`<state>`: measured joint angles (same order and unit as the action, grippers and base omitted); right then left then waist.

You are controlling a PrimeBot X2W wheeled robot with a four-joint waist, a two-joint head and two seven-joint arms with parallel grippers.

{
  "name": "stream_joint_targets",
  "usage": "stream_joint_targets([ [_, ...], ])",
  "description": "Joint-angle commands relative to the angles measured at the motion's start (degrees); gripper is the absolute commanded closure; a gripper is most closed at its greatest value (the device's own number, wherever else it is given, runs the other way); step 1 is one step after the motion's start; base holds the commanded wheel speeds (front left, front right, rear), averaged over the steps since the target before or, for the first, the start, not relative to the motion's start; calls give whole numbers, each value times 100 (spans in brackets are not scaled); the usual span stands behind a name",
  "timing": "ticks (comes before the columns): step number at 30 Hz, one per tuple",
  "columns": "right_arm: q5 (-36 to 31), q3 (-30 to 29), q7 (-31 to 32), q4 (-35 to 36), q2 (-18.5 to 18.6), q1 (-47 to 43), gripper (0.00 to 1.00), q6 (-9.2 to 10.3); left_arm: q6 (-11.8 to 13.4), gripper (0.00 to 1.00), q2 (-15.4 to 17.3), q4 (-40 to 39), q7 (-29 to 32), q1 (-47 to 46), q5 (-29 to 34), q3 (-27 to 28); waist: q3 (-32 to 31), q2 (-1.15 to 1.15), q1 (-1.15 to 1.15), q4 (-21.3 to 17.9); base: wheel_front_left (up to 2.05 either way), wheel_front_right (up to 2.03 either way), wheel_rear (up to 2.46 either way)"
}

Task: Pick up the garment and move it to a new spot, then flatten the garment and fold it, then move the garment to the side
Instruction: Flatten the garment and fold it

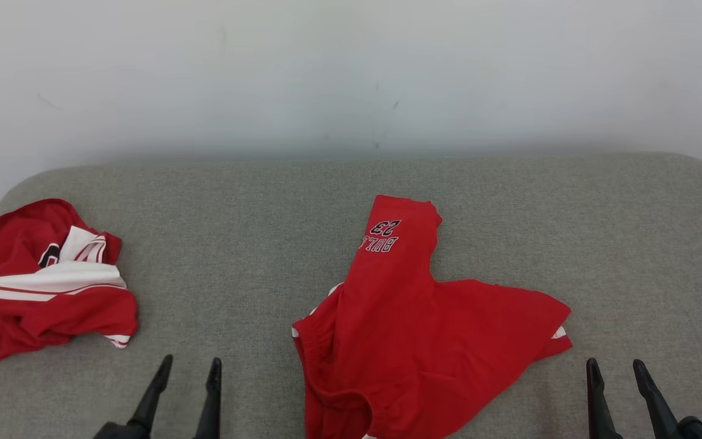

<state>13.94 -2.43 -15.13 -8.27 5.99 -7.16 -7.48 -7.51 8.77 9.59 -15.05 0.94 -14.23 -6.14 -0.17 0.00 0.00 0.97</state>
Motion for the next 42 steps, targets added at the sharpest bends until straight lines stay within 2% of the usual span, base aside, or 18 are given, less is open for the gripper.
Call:
stream_joint_targets([
  [1,-22,2,-2,-17,-3,18,0,-3,6,0,18,-21,-19,28,-7,-133,8,0,0,14,0,0,0],
  [5,-28,14,-2,-48,-25,48,0,-3,5,0,115,25,-19,-39,-51,-751,39,0,0,38,0,0,0],
  [6,-16,31,-2,-69,-19,86,0,-3,6,0,164,63,-19,-87,-64,-1159,69,0,0,36,0,0,0],
  [8,-3,58,-2,-83,-8,128,0,-3,6,0,207,119,-19,-137,-102,-1599,108,0,0,20,0,0,0],
  [9,-3,58,-2,-83,-8,128,0,-3,6,0,207,119,-19,-137,-102,-1599,108,0,0,20,0,0,0],
  [17,73,136,-1,-159,7,258,0,-3,6,0,303,482,-19,-430,-439,-2951,262,0,0,-160,0,0,0],
  [22,71,176,-2,-194,-33,355,0,-3,6,0,291,798,-19,-678,-629,-3368,339,0,0,-317,0,0,0],
  [28,65,161,-2,-232,-41,423,0,-3,6,0,139,1383,-19,-1008,-896,-3586,359,0,0,-429,0,0,0],
  [29,62,158,-2,-230,-41,440,0,-3,6,25,118,1439,-19,-1082,-916,-3571,358,0,0,-437,0,0,0],
  [31,64,136,-2,-221,-39,448,0,-3,6,100,84,1436,-19,-1169,-993,-3408,358,0,0,-431,0,0,0],
  [42,16,79,-2,-281,-101,405,0,-3,7,100,314,837,-19,-878,-820,-2057,357,0,0,-126,0,0,0],
])
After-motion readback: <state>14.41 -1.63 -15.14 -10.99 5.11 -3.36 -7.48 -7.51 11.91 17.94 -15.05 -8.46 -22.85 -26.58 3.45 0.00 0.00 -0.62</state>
